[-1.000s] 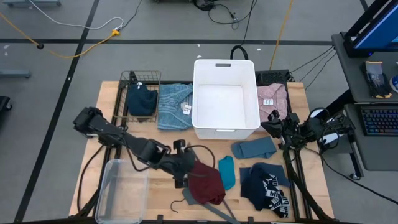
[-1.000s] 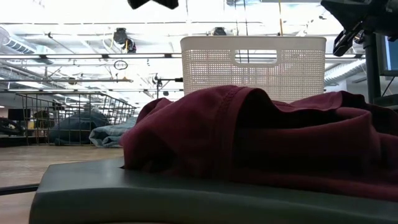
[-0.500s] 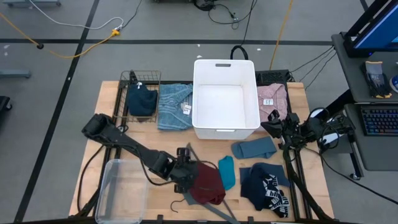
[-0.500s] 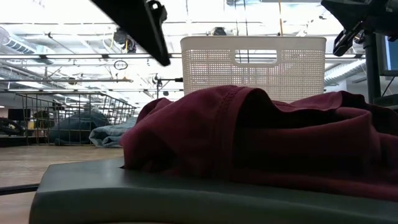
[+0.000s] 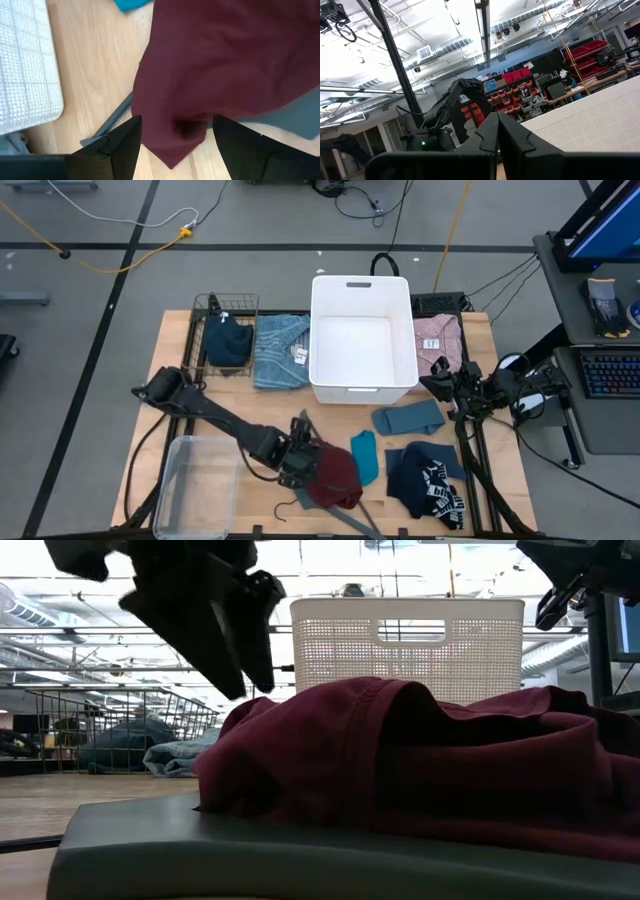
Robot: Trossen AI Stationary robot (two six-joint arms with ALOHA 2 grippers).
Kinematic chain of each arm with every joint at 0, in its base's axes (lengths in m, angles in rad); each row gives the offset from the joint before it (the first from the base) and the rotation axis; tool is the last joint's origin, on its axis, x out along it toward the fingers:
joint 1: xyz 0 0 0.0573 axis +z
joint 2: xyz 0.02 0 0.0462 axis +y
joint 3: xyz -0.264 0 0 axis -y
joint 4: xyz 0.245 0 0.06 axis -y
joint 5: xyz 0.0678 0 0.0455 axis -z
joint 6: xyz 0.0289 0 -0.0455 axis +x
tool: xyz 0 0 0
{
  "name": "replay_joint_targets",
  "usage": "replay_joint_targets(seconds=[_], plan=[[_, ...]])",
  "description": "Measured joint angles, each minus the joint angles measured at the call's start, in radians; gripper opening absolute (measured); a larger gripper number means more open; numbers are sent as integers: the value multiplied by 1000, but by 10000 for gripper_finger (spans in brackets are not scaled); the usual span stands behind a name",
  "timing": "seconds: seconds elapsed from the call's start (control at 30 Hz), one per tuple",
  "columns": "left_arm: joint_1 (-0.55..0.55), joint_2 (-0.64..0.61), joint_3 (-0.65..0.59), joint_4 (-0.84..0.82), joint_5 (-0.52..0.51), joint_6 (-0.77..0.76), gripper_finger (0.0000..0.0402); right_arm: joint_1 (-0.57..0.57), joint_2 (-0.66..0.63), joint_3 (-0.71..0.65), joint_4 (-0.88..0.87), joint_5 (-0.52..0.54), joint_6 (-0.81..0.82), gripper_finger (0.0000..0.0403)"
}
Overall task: Pick & Place Cloths
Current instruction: Put the dark red underpants into the wire basket
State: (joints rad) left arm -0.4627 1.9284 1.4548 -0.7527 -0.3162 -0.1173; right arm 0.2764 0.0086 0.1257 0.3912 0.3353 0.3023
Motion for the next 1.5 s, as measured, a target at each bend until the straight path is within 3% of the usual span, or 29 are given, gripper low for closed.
replay_joint_targets(seconds=[0.57, 0.73, 0.97, 1.27, 1.5], plan=[[7, 104, 0, 62, -52, 116, 243, 0, 0, 0, -1, 0, 0, 4], [7, 110, 0, 61, -53, 123, 179, 0, 0, 0, -1, 0, 0, 4], [9, 101, 4, 68, -52, 78, 18, 0, 0, 0, -1, 0, 0, 4], [20, 48, 5, 73, -7, -63, 4, 0, 0, 0, -1, 0, 0, 4], [19, -92, 5, 77, -31, -175, 2, 0, 0, 0, 0, 0, 0, 4]])
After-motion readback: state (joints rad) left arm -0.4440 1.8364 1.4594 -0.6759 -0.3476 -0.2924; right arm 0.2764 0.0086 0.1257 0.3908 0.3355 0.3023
